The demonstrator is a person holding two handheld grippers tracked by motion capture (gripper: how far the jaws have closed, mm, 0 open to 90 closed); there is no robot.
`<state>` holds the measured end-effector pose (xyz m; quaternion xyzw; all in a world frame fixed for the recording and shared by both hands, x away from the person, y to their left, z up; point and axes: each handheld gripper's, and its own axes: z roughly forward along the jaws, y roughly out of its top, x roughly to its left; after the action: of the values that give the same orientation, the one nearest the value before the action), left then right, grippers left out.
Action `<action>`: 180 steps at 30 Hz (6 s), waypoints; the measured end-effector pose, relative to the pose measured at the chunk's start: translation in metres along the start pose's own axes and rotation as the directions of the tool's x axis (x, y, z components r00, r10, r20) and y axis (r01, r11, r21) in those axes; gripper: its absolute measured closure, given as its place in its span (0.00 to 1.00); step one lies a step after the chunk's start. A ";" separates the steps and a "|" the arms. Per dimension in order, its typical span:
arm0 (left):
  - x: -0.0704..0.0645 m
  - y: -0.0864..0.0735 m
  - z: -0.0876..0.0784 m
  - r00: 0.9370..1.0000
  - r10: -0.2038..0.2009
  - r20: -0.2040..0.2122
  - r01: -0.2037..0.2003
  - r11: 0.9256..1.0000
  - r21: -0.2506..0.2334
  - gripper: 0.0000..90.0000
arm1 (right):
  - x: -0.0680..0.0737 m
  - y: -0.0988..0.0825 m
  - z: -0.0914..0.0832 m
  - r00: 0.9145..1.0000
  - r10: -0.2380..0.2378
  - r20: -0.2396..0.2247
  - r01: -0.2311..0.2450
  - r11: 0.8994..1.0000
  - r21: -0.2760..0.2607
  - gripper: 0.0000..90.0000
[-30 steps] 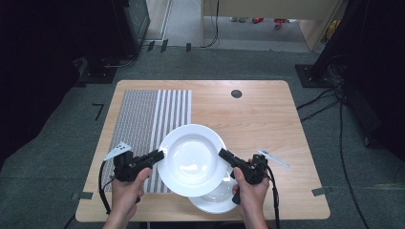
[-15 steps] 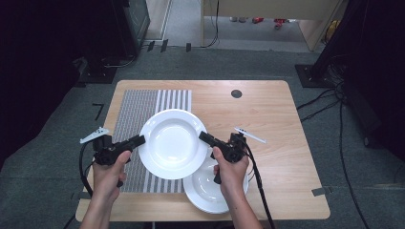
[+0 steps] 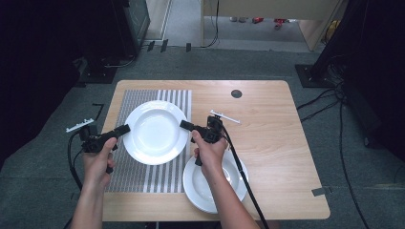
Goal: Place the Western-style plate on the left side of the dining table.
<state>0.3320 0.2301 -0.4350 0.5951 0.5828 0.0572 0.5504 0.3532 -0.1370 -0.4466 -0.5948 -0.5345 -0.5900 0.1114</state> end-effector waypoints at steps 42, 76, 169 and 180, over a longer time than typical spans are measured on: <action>0.063 -0.019 0.054 0.979 -0.119 -0.163 0.129 0.990 0.053 0.84 | -0.050 0.015 0.101 0.961 -0.035 0.273 -0.002 0.991 0.134 0.83; 0.020 -0.035 0.000 0.989 0.062 -0.138 -0.057 0.998 0.038 0.22 | -0.011 0.030 -0.009 0.908 -0.382 0.174 0.370 0.924 0.093 0.24; -0.004 -0.129 -0.020 0.808 0.420 -0.414 -0.326 0.903 0.279 0.11 | -0.176 -0.010 -0.299 0.716 -0.298 0.631 0.367 0.930 0.023 0.20; -0.004 -0.129 -0.020 0.808 0.420 -0.414 -0.326 0.903 0.279 0.11 | -0.185 -0.015 -0.294 0.643 -0.341 0.686 0.382 0.919 0.098 0.19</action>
<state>0.2353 0.2020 -0.5187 0.7176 0.5711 0.2483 0.3117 0.2198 -0.4489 -0.5235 -0.6550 -0.6281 -0.3501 -0.2323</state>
